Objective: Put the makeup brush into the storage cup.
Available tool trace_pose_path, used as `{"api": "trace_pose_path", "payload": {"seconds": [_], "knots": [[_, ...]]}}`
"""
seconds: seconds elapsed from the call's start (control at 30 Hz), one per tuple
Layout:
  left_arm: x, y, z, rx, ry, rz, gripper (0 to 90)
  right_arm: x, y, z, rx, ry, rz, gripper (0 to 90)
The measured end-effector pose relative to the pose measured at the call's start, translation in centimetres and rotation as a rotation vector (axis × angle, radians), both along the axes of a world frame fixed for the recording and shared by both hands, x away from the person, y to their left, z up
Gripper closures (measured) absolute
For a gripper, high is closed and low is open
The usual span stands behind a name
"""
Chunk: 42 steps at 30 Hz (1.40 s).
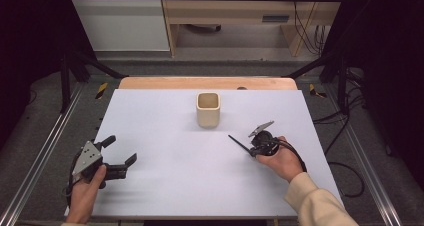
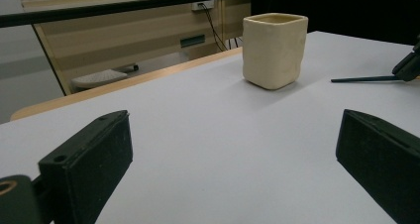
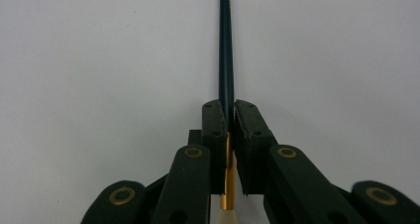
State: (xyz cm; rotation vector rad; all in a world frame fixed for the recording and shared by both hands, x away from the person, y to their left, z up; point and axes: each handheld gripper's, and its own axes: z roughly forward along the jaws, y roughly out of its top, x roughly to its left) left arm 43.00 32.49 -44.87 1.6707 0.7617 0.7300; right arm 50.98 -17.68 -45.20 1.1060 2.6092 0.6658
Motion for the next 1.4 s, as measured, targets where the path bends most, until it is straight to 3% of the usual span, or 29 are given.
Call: {"api": "trace_pose_path", "payload": {"seconds": [0.6, 0.8, 1.17, 1.33, 1.4], "knots": [[0.0, 0.0, 0.1, 0.004, -0.003, 0.003, 0.4, -0.5, 0.2, 0.8, 0.057, -0.062, 0.046, 84.3], [0.1, -0.2, 0.0, 0.024, -0.001, -0.002, 0.4, -0.6, 0.3, 1.1, 0.07, -0.077, 0.048, 84.3], [0.0, -1.3, 0.1, 0.087, 0.014, -0.006, 0.9, -0.6, 1.1, 3.3, 0.066, -0.123, 0.139, 84.3], [0.0, -1.5, 0.7, 0.084, 0.017, -0.004, 0.9, -0.4, 1.6, 4.1, 0.043, -0.108, 0.188, 84.3], [0.0, -1.6, 1.3, 0.103, 0.019, 0.009, 0.9, -0.3, 1.9, 4.5, 0.033, -0.098, 0.207, 84.3]]}}
